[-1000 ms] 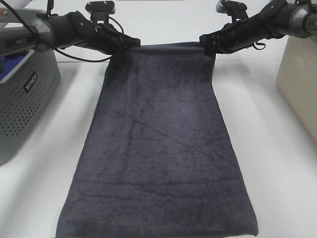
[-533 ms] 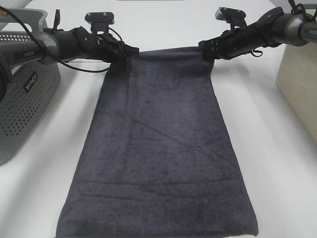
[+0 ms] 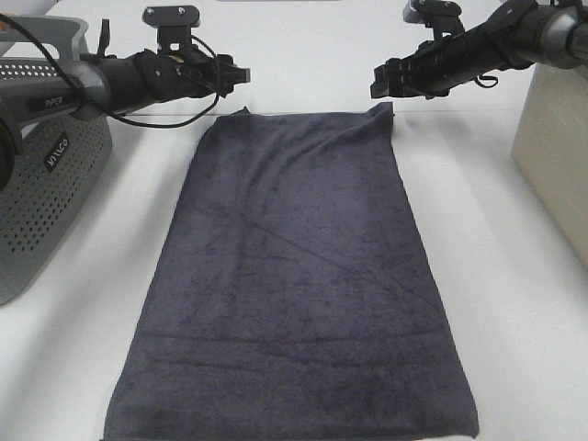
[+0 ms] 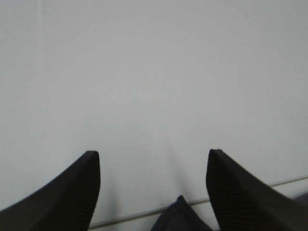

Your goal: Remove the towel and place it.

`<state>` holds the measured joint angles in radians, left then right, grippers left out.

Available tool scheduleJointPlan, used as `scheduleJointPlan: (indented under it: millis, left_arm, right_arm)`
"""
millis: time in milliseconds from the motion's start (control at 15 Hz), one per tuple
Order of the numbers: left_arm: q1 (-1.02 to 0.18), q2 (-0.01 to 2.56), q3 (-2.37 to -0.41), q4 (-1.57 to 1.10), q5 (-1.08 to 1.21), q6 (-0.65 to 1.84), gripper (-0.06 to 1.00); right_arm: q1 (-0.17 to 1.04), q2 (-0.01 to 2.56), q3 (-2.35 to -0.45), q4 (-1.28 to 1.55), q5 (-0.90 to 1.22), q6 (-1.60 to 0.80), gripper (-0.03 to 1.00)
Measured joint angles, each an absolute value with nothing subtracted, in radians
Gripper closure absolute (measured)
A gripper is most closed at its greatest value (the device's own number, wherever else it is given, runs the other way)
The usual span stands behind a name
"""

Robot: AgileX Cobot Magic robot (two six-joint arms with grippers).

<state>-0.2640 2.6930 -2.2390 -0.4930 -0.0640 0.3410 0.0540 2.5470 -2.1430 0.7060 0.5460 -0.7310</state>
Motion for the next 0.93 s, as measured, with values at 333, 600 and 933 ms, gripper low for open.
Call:
scheduleJointPlan:
  millis: [333, 600, 933]
  left_arm:
    - [-0.258, 2.737, -2.244, -0.440, -0.078, 0.341, 0.34]
    - [-0.258, 2.797, -2.244, -0.423, -0.102, 0.341, 0.38]
    - [-0.258, 2.820, -2.244, -0.375, -0.089, 0.341, 0.49]
  right_arm:
    - [0.054, 2.540, -2.143, 0.700, 0.695, -0.700, 0.32]
    - [0.054, 2.540, -2.143, 0.698, 0.713, -0.691, 0.32]
    - [0.054, 2.540, -2.143, 0.695, 0.716, -0.686, 0.32]
